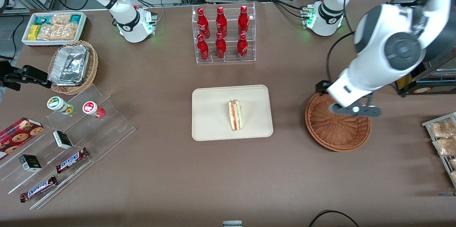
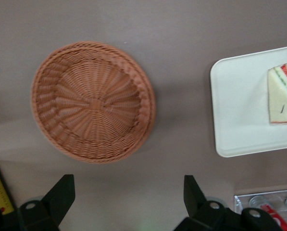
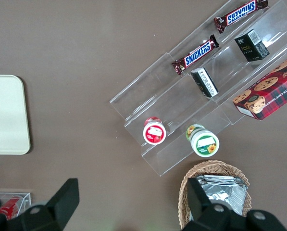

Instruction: Place sandwich from basket to tray

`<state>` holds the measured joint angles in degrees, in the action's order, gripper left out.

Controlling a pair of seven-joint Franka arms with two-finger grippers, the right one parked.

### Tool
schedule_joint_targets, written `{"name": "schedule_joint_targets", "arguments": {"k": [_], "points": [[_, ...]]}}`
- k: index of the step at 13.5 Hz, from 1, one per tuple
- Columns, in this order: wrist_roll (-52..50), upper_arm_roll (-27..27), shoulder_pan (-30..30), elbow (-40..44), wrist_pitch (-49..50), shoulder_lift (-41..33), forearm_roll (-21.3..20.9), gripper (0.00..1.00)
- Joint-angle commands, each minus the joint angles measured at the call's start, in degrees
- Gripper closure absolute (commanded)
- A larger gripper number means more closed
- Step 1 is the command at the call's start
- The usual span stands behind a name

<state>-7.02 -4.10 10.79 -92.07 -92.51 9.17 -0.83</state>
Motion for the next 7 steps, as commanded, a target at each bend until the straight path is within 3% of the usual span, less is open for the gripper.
{"name": "schedule_joint_targets", "arguments": {"k": [1,7], "points": [[2.80,-1.00,-5.23,-7.14,0.39,-8.01,0.74,0.00],[4.65,-3.73,-11.14,-5.58,11.10,-12.68,1.44,0.00]]}}
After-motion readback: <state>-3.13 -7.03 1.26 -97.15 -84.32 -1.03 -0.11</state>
